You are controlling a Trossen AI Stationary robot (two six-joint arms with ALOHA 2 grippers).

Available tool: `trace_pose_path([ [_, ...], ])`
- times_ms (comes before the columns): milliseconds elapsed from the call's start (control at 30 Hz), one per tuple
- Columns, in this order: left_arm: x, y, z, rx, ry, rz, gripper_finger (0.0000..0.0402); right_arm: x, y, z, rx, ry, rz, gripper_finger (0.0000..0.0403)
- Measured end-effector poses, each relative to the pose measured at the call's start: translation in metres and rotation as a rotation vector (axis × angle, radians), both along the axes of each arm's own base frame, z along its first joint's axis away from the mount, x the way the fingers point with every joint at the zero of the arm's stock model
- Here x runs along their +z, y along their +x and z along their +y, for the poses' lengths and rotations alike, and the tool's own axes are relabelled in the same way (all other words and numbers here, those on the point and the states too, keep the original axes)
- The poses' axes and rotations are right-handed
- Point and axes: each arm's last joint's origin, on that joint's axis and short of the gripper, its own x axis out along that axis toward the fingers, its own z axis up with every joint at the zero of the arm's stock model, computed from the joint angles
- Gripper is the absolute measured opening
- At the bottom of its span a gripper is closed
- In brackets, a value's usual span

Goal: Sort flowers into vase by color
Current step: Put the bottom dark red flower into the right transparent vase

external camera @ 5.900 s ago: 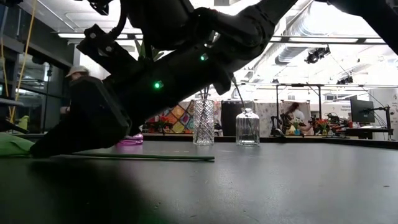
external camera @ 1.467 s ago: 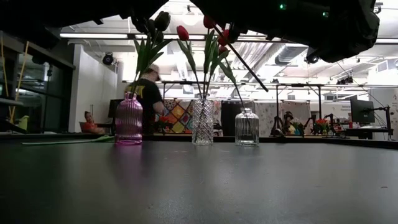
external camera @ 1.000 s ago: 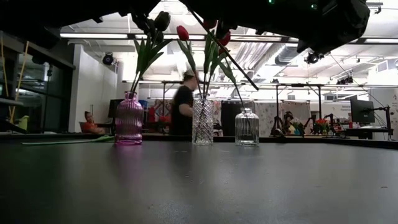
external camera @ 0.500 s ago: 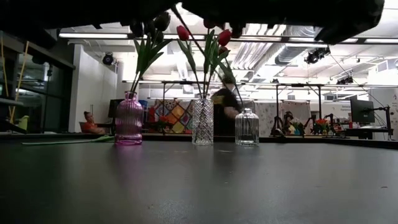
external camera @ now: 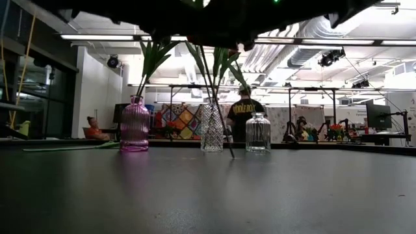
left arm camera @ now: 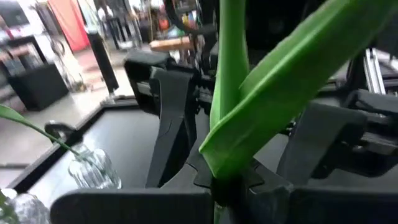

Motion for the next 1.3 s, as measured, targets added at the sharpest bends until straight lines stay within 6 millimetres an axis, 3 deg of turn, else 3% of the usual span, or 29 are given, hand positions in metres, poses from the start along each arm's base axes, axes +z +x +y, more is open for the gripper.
trace_pose_path([
  [233,0.001,0.004,-0.001,0.010,-0.004,0.029,0.0000,0.004,0.005,0.002,0.023,0.020,0.057,0.0208],
  [500,0.005,-0.003,-0.016,0.115,0.130,0.007,0.0000,0.004,0.005,0.001,0.000,0.006,0.058,0.0158],
  [933,0.007,-0.006,-0.022,0.146,0.162,0.000,0.0000,0.009,0.005,0.004,0.018,0.000,0.017,0.0120],
  [1067,0.007,-0.006,-0.022,0.163,0.169,0.002,0.0000,0.009,0.005,0.004,0.014,-0.005,0.019,0.0084],
  [1200,0.007,-0.006,-0.022,0.180,0.166,0.000,0.0000,0.008,0.005,0.004,0.010,-0.014,0.021,0.0019],
  [1300,0.007,-0.007,-0.023,0.179,0.164,0.000,0.0005,0.008,0.005,0.004,0.011,-0.009,0.020,0.0012],
])
